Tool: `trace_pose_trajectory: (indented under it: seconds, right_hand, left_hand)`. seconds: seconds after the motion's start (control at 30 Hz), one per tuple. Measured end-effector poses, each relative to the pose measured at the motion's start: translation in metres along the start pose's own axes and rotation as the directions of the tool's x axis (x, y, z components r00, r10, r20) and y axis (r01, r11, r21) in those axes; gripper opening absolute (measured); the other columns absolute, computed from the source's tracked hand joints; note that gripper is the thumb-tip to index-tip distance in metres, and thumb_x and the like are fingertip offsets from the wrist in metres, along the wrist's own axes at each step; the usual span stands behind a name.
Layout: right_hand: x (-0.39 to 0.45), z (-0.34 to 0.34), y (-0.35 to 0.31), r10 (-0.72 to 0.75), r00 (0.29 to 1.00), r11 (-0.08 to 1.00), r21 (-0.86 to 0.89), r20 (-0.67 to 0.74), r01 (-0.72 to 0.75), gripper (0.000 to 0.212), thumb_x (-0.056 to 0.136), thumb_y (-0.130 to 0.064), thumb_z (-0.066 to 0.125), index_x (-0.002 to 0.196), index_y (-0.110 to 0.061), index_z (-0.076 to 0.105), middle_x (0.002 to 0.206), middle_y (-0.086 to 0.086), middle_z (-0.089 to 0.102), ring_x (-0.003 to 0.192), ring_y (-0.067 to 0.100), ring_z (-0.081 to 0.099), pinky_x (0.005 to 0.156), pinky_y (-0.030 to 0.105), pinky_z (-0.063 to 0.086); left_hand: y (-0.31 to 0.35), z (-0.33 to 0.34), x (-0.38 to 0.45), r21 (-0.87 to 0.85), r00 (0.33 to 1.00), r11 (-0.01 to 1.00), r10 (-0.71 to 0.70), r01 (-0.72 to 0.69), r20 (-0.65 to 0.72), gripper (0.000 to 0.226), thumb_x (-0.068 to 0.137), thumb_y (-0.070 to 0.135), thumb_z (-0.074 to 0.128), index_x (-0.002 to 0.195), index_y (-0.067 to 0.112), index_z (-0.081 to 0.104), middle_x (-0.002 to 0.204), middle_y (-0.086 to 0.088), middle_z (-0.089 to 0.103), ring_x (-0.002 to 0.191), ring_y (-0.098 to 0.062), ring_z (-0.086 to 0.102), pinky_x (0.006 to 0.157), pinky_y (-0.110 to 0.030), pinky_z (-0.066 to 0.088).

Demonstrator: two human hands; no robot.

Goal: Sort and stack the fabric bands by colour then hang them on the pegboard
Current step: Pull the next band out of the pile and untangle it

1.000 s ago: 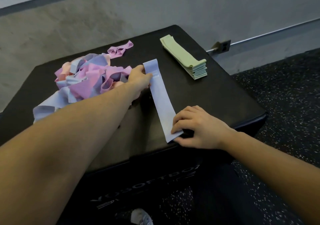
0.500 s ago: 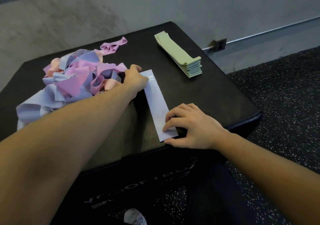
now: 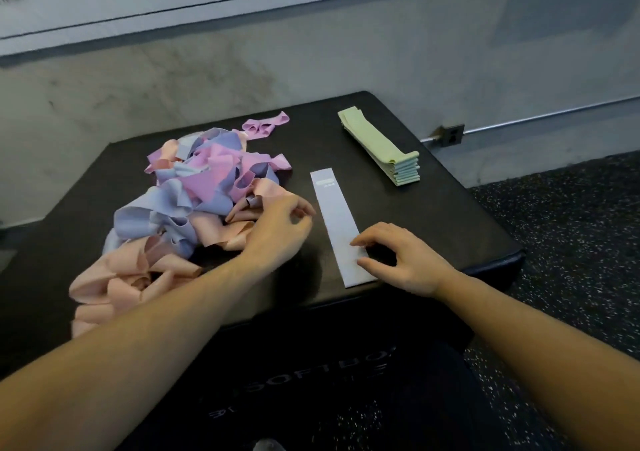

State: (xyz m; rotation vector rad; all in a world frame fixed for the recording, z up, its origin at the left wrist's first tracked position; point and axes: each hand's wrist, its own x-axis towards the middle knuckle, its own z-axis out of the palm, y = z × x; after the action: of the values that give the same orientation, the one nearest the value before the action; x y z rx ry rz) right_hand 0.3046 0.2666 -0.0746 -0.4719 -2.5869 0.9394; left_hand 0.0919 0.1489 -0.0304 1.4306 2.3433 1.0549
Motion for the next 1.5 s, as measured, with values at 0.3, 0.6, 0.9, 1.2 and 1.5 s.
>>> trace_pose_trajectory:
  seconds: [0.3, 0.6, 0.9, 1.2, 1.5]
  right_hand:
    - [0.011, 0.007, -0.038, 0.187, 0.962, 0.950, 0.287, -0.200, -0.125, 0.032, 0.096, -0.013, 0.064, 0.121, -0.033, 0.059, 0.098, -0.008, 0.067, 0.093, 0.007, 0.062, 0.085, 0.019, 0.050]
    - [0.052, 0.052, -0.097, 0.060, 0.997, 0.979, 0.190, 0.039, -0.067, 0.032, 0.094, -0.016, 0.066, 0.110, -0.044, 0.061, 0.098, -0.010, 0.067, 0.090, 0.007, 0.064, 0.088, 0.024, 0.051]
    - [0.123, 0.092, -0.161, -0.202, 0.973, 0.970, -0.114, 0.113, 0.215, 0.040, 0.090, -0.016, 0.066, 0.127, -0.030, 0.060, 0.123, -0.018, 0.053, 0.109, 0.002, 0.052, 0.094, 0.017, 0.041]
    - [0.206, 0.116, -0.200, -0.261, 0.879, 0.594, -0.652, 0.398, 0.471, 0.079, 0.098, -0.042, 0.058, 0.160, -0.037, 0.009, 0.169, -0.005, 0.007, 0.156, 0.023, 0.000, 0.125, 0.047, -0.002]
    - [0.217, 0.098, -0.186, -0.260, 0.847, 0.474, -0.703, 0.464, 0.530, 0.032, 0.102, -0.043, 0.050, 0.131, -0.039, 0.063, 0.135, -0.011, 0.058, 0.130, 0.016, 0.044, 0.106, 0.040, 0.034]
  left_hand:
    - [-0.055, -0.053, -0.074, -0.002, 0.993, 1.000, -0.031, 0.031, -0.115, 0.027, 0.088, 0.012, 0.066, 0.082, 0.038, 0.061, 0.097, 0.012, 0.066, 0.082, -0.006, 0.060, 0.083, -0.031, 0.051]
    - [-0.134, -0.098, -0.106, 0.371, 0.937, 0.928, 0.103, 0.029, -0.333, 0.025, 0.081, 0.036, 0.057, 0.105, 0.033, 0.066, 0.121, 0.012, 0.059, 0.130, -0.021, 0.047, 0.101, -0.040, 0.034]
    - [-0.174, -0.114, -0.098, 0.208, 0.878, 0.922, -0.214, 0.327, -0.428, 0.046, 0.092, 0.052, 0.057, 0.135, 0.037, 0.051, 0.145, 0.012, 0.047, 0.139, -0.015, 0.040, 0.112, -0.041, 0.026]
    - [-0.178, -0.111, -0.100, 0.280, 0.883, 0.909, -0.165, 0.309, -0.438, 0.045, 0.092, 0.063, 0.038, 0.128, 0.043, 0.055, 0.139, 0.016, 0.049, 0.131, -0.013, 0.046, 0.108, -0.046, 0.031]
    - [-0.177, -0.110, -0.102, 0.295, 0.877, 0.904, -0.150, 0.308, -0.457, 0.043, 0.094, 0.061, 0.043, 0.132, 0.043, 0.045, 0.133, 0.012, 0.052, 0.128, -0.016, 0.047, 0.109, -0.043, 0.031]
